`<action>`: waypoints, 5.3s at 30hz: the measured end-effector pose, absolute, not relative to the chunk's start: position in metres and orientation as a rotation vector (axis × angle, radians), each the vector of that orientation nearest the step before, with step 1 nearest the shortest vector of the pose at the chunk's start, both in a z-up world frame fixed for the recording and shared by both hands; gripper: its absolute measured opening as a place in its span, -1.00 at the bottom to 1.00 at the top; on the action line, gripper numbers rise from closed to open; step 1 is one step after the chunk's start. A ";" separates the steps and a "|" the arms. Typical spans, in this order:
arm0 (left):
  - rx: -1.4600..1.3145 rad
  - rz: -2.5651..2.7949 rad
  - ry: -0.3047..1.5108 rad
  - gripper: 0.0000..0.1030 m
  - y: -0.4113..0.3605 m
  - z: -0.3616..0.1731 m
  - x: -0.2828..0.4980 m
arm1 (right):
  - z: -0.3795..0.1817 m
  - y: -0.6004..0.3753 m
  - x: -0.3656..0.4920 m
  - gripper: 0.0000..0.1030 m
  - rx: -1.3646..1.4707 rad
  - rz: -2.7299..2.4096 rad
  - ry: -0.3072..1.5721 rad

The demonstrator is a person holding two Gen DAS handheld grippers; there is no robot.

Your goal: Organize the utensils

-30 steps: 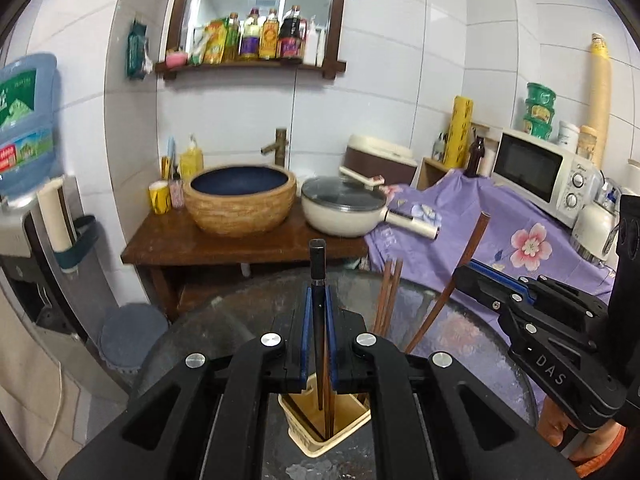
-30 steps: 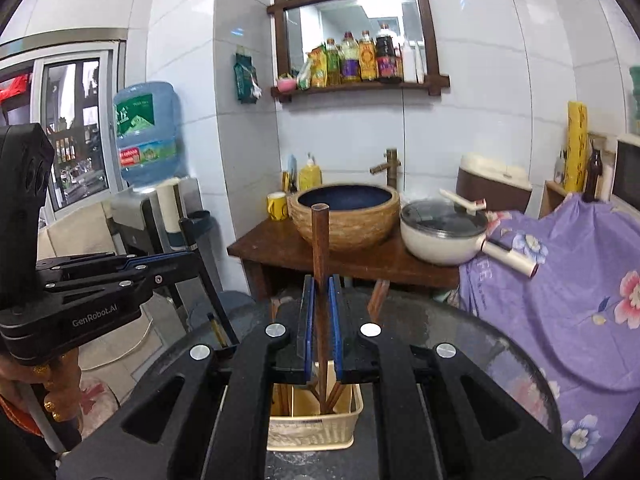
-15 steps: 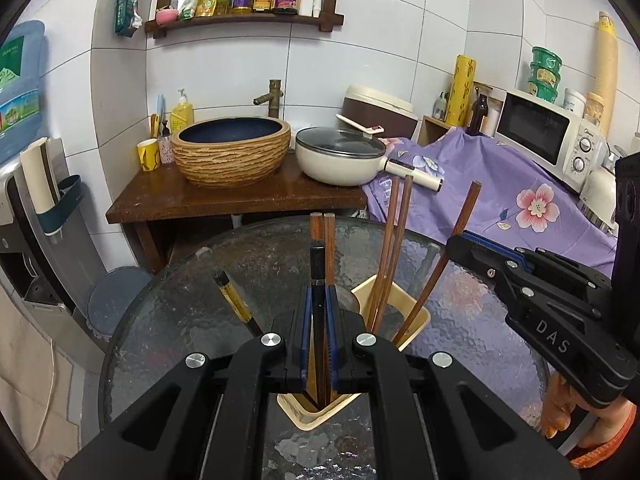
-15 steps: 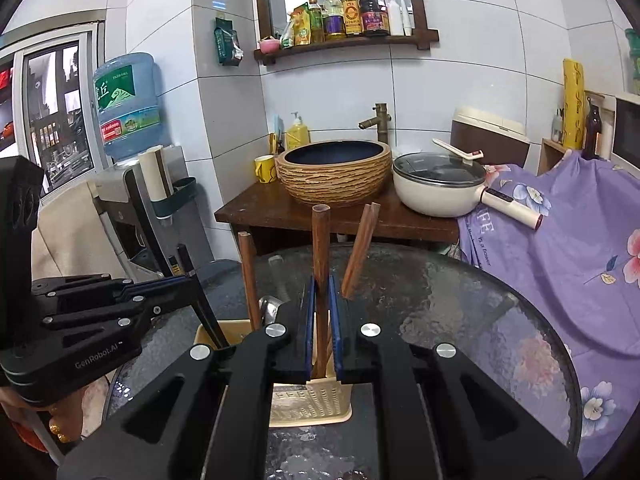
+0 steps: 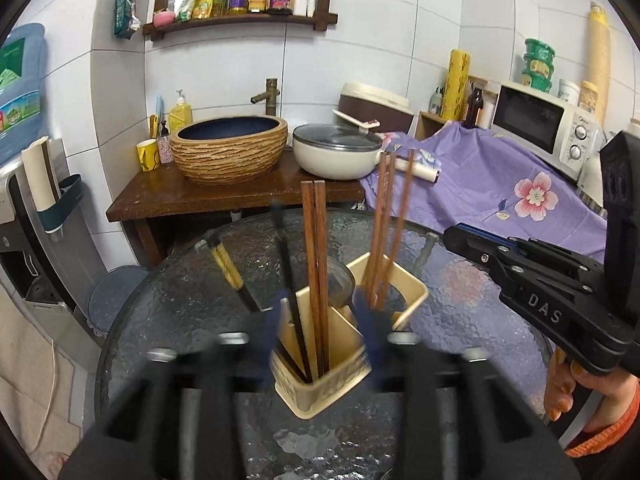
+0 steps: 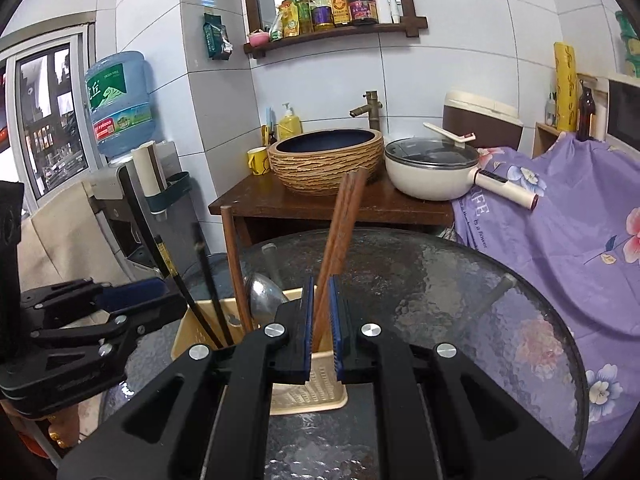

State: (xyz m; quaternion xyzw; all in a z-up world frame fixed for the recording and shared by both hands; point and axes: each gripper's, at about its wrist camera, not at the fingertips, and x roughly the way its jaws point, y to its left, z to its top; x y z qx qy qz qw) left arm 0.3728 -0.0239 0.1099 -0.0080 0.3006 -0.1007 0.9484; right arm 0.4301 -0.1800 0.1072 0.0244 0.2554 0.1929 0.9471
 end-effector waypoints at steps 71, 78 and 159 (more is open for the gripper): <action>0.158 -0.260 0.888 -0.10 -0.114 -0.070 0.279 | -0.056 -0.241 0.277 0.02 0.102 0.198 0.832; 0.136 -0.241 0.890 -0.10 -0.091 -0.069 0.278 | -0.055 -0.225 0.283 0.02 0.064 0.234 0.849; -0.080 -0.140 0.780 -0.10 0.020 -0.019 0.271 | -0.080 -0.081 0.337 0.11 -0.195 0.548 0.979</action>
